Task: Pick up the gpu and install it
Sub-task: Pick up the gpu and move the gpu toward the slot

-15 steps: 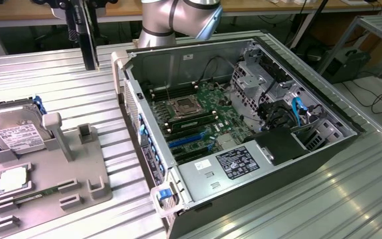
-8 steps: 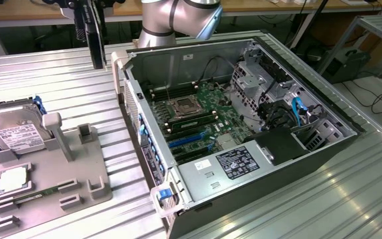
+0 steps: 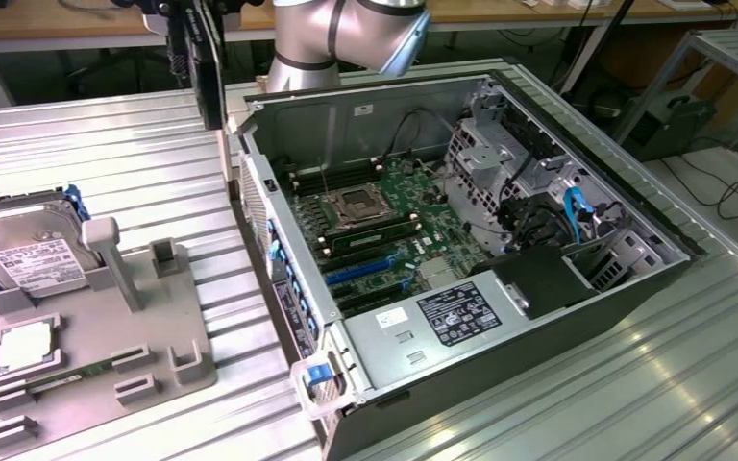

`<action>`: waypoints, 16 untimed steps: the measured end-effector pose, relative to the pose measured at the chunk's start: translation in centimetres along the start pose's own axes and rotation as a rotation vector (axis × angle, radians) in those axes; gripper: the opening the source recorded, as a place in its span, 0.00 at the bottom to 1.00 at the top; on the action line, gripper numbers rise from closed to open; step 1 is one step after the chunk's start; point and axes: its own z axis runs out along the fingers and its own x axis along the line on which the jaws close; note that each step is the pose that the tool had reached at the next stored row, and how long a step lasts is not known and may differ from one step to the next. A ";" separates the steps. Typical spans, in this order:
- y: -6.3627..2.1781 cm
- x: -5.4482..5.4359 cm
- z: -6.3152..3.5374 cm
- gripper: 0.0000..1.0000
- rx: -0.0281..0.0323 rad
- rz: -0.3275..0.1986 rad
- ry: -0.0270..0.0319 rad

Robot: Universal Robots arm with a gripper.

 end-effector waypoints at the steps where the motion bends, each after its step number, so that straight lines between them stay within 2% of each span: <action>1: 0.00 -0.1 0.00 0.28 0.0000 0.000 0.0000; 16: 0.05 -2.3 0.00 0.28 0.0000 0.000 0.0000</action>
